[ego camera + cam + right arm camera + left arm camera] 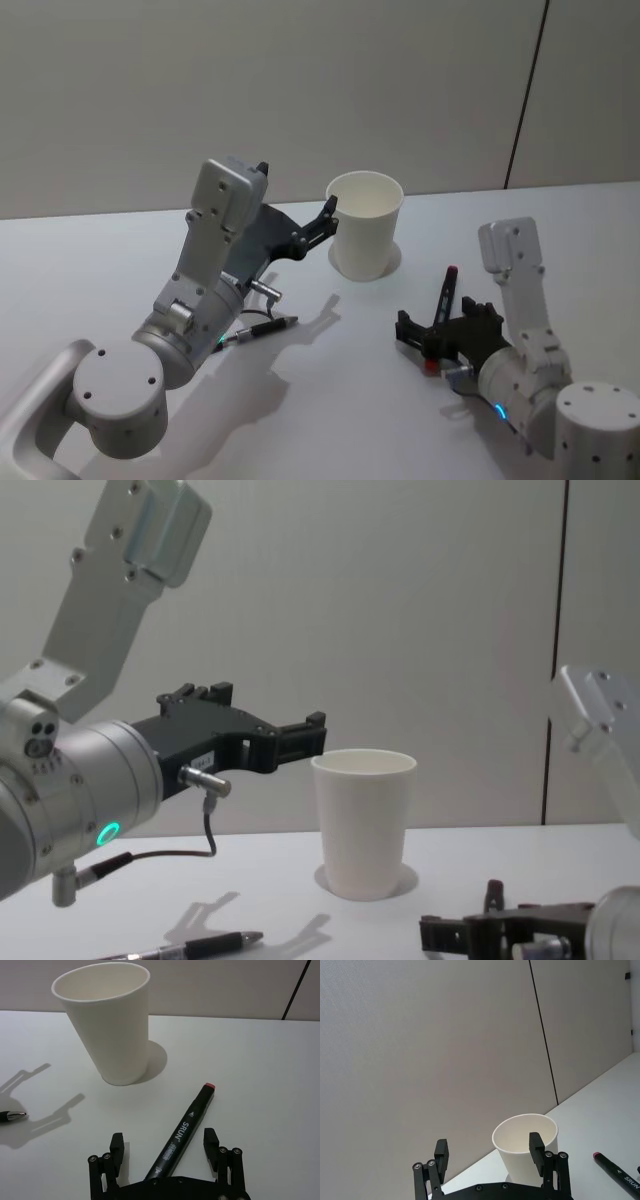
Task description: Place the pen into the pen holder.
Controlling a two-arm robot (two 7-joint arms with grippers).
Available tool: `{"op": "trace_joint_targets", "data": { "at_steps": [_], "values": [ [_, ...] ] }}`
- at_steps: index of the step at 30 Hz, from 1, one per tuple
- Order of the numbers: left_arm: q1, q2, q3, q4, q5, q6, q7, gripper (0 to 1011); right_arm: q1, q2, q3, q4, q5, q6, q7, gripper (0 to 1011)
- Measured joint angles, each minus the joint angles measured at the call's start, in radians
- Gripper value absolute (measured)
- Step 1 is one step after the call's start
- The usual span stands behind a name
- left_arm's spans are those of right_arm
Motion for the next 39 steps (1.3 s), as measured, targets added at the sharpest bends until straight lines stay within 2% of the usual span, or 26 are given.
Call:
{"op": "trace_joint_targets", "data": {
  "at_steps": [26,39],
  "values": [
    [0.000,0.000,0.000,0.000,0.000,0.000,0.000,1001,0.005,-0.012,-0.002,0.013,-0.007,-0.005,0.004,1002],
    [0.000,0.000,0.000,0.000,0.000,0.000,0.000,1001,0.001,-0.010,0.000,0.010,-0.023,0.012,0.012,1002]
  ]
}}
